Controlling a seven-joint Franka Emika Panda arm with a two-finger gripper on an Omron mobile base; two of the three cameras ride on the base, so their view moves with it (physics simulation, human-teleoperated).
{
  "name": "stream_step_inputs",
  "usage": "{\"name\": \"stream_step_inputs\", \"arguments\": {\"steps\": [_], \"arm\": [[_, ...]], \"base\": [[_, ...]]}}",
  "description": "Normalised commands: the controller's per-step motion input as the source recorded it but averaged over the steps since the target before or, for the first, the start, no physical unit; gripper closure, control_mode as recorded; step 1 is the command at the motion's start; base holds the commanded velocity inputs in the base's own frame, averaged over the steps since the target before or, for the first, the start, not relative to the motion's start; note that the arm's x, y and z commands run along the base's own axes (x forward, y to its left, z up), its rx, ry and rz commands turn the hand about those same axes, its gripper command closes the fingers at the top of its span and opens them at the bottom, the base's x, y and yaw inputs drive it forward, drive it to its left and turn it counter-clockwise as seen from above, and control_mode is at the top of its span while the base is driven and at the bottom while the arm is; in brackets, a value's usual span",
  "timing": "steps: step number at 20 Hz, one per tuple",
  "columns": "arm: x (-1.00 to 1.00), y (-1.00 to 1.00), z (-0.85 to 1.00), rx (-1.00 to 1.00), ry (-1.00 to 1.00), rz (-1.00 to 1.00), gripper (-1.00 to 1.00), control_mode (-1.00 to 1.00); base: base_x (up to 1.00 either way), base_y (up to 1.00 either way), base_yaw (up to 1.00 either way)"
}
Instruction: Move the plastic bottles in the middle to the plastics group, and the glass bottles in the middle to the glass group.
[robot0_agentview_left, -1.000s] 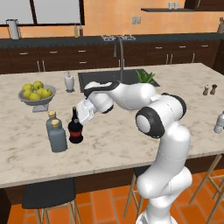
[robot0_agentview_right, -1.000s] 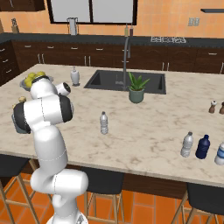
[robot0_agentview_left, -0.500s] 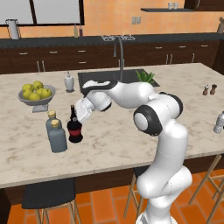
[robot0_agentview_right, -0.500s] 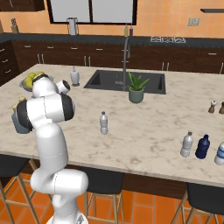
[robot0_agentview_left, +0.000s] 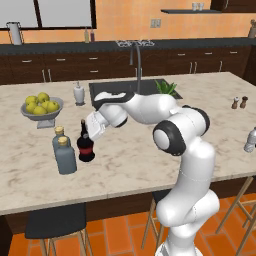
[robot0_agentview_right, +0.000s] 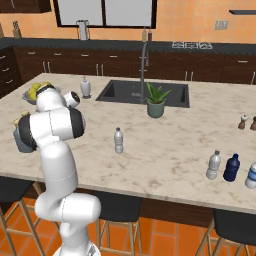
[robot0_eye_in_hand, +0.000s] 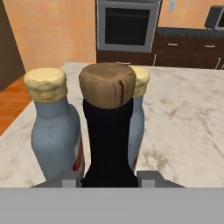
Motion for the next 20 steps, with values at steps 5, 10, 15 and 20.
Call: {"name": "stream_step_inputs", "arguments": {"steps": [5, 10, 15, 20], "arm": [[-0.05, 0.00, 0.00, 0.00, 0.00, 0.00, 1.00, -1.00], [0.00, 0.00, 0.00, 0.00, 0.00, 0.00, -1.00, -1.00], [0.00, 0.00, 0.00, 0.00, 0.00, 0.00, -1.00, -1.00], [-0.01, -0.03, 0.00, 0.00, 0.00, 0.00, -1.00, -1.00]], "base": [[0.00, 0.00, 0.00], [0.00, 0.00, 0.00], [0.00, 0.00, 0.00], [0.00, 0.00, 0.00]]}}
